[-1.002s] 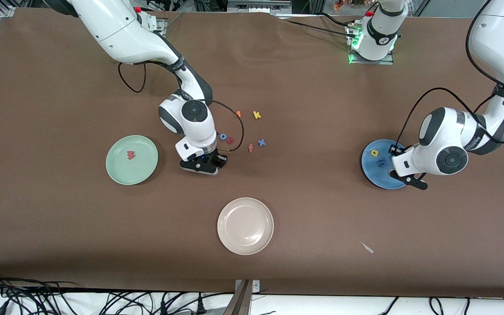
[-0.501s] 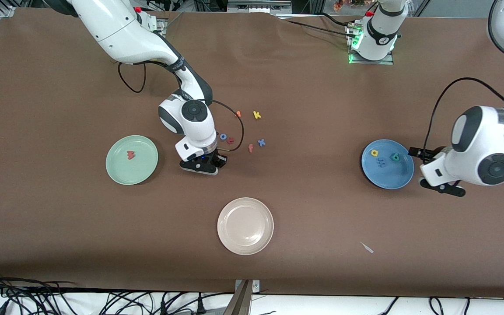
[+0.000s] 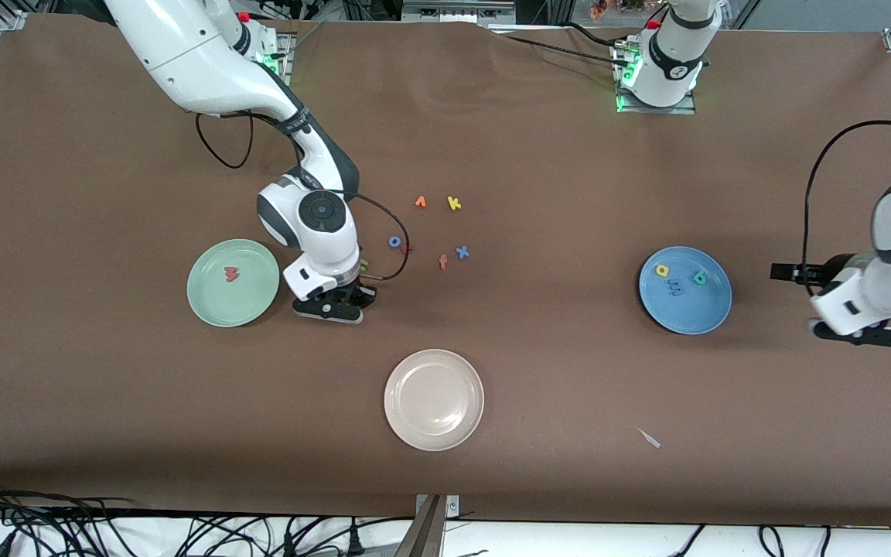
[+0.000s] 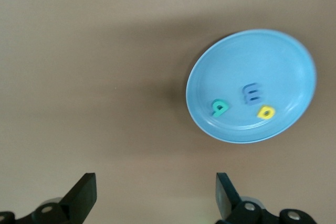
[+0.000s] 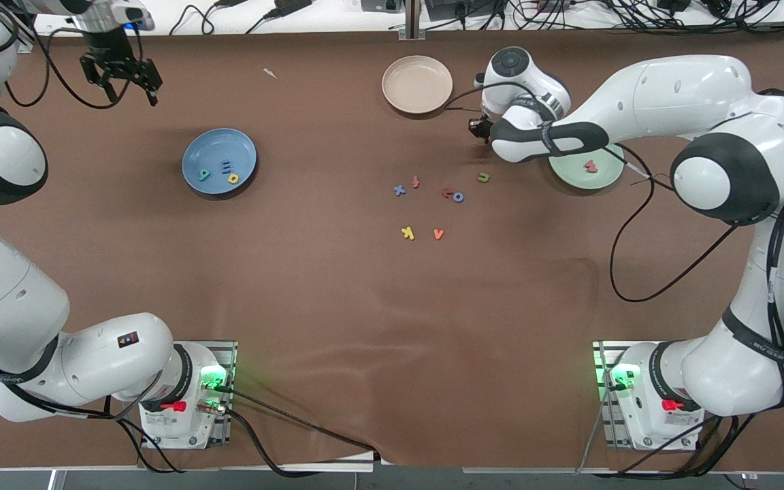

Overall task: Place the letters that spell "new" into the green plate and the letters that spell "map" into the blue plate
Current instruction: 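Place the 6 on the green plate while the left gripper returns to rest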

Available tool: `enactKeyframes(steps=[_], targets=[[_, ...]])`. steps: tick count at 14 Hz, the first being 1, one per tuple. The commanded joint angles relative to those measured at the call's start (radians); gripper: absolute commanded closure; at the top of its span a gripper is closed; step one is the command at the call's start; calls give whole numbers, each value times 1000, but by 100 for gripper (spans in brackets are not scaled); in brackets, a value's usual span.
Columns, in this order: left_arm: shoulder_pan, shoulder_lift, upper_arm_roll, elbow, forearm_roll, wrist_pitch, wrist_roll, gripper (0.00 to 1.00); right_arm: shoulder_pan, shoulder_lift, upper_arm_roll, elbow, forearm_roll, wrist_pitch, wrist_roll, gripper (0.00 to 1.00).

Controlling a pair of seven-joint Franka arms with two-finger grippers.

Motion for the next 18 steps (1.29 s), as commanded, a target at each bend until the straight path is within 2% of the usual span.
enactKeyframes(steps=[1,6,9,12,13,15,18], targets=[[-130,-175,198,-57,-185,38,5,0,-35,-82,8,-33,-4,-90,-115,75],[-179,-336,197,-91,-202,29,8,0,-138,-226,8,-194,1,-80,-307,75],[-198,-361,197,-77,-232,-24,8,0,-234,-335,7,-370,1,45,-430,75],[-225,-445,197,-73,-219,-33,3,0,-307,-439,-7,-557,-1,177,-502,74],[-228,-444,195,-73,-215,-44,3,0,-307,-462,-27,-600,-1,205,-507,69],[-230,-439,189,-73,-216,-60,6,0,-307,-475,-30,-623,-1,216,-507,51],[-228,-432,178,-73,-216,-64,9,0,-307,-475,-32,-622,1,216,-499,37]])
